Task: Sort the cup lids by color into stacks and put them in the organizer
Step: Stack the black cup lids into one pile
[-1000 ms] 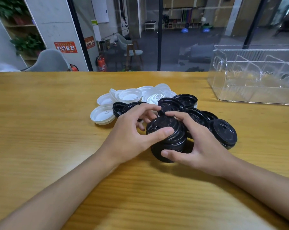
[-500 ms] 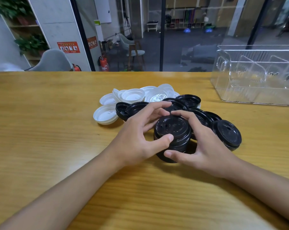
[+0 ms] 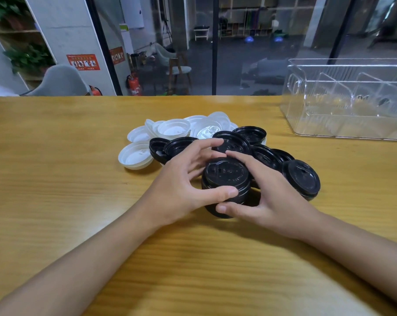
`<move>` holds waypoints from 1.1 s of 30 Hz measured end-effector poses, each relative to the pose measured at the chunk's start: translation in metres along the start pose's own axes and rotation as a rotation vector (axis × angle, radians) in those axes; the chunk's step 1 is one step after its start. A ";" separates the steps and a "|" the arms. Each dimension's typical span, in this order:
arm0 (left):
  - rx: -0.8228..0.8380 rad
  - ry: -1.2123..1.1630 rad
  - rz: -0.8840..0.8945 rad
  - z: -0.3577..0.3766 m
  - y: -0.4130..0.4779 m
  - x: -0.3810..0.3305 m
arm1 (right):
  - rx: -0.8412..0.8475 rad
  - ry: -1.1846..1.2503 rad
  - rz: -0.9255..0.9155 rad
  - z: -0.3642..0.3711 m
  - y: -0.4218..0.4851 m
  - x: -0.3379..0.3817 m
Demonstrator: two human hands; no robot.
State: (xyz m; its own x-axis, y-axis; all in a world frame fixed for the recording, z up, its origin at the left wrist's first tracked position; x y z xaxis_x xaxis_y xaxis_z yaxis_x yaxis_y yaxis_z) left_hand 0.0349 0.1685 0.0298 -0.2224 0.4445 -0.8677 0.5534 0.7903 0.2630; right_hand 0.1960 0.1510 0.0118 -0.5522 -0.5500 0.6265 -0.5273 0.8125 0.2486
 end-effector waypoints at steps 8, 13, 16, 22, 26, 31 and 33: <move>0.081 0.004 -0.034 0.003 -0.001 0.008 | -0.021 -0.094 -0.089 -0.002 -0.003 0.011; 0.081 0.118 0.043 -0.007 -0.002 -0.001 | -0.026 -0.103 -0.104 -0.003 -0.003 0.011; -0.121 0.185 0.147 -0.034 -0.004 -0.010 | -0.025 -0.086 -0.101 -0.004 -0.003 0.010; -0.172 0.680 0.129 -0.043 0.001 0.005 | -0.018 -0.040 -0.098 -0.003 -0.003 0.007; -0.184 0.740 0.116 -0.043 0.001 0.004 | -0.020 -0.031 -0.093 -0.004 -0.004 0.008; -0.212 0.778 0.034 -0.047 0.000 0.010 | -0.020 -0.029 -0.082 -0.003 -0.004 0.008; -0.231 0.747 0.034 -0.050 0.000 0.010 | -0.018 -0.030 -0.082 -0.003 -0.004 0.008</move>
State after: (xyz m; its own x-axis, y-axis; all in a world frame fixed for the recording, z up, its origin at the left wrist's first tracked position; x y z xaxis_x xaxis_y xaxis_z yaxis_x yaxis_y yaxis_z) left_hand -0.0072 0.1935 0.0423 -0.7349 0.5715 -0.3651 0.4068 0.8022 0.4370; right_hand 0.1962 0.1437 0.0182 -0.5268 -0.6206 0.5808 -0.5603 0.7674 0.3117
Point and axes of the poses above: each hand's wrist, its own y-axis towards the middle knuckle, its own z-axis out of the palm, x = y × z, the point moved 8 cm from there along y, towards the middle knuckle, and after that the axes turned 12 degrees about x, right-handed, at the moved point
